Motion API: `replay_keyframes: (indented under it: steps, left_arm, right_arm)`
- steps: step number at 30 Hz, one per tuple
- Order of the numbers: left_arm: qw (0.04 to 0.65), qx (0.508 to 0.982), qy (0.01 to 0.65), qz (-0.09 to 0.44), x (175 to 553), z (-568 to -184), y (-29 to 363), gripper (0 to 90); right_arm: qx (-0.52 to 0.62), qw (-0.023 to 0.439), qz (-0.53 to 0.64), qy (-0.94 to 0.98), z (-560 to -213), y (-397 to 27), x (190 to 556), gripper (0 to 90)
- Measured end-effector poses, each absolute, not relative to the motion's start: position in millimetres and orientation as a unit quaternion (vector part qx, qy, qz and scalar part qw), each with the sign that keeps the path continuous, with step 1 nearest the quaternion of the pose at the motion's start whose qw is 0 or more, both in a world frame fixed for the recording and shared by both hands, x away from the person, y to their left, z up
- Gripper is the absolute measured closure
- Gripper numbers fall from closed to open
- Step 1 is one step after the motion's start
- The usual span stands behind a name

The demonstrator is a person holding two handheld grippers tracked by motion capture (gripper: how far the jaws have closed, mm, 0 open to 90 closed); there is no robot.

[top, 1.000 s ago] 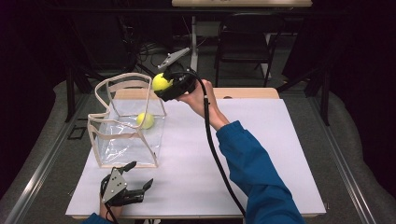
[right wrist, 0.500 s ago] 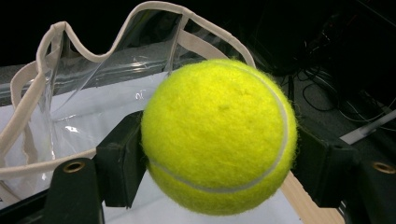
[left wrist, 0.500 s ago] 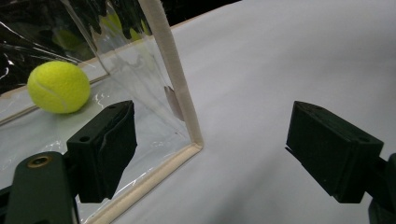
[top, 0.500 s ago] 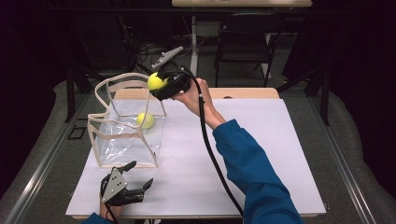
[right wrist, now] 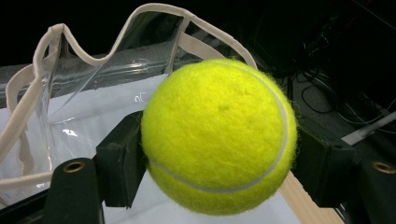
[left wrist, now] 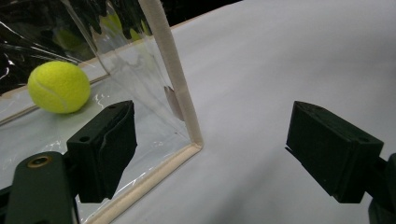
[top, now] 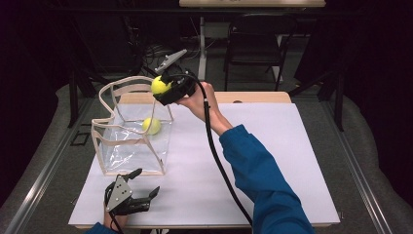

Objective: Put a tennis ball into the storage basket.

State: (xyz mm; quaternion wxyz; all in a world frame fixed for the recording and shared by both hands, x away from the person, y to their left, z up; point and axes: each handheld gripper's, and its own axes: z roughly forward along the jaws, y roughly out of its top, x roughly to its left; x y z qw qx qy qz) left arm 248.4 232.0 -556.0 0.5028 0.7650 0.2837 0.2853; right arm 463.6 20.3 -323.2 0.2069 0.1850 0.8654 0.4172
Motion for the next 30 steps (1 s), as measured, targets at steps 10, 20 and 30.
replay_keyframes:
  steps: [10, 20, 30]
  left_arm:
    - [0.504, 0.764, 0.286, 0.285, 249, -556, 233, 15.9]
    - [0.504, 0.765, 0.284, 0.284, 248, -556, 233, 15.9]
    - [0.504, 0.765, 0.284, 0.283, 248, -556, 232, 15.9]
  right_arm:
    - [0.182, 0.21, 0.422, 0.863, -322, 26, 464, 26.4]
    - [0.177, 0.214, 0.427, 0.861, -320, 34, 461, 26.4]
    - [0.171, 0.212, 0.427, 0.862, -323, 43, 462, 26.4]
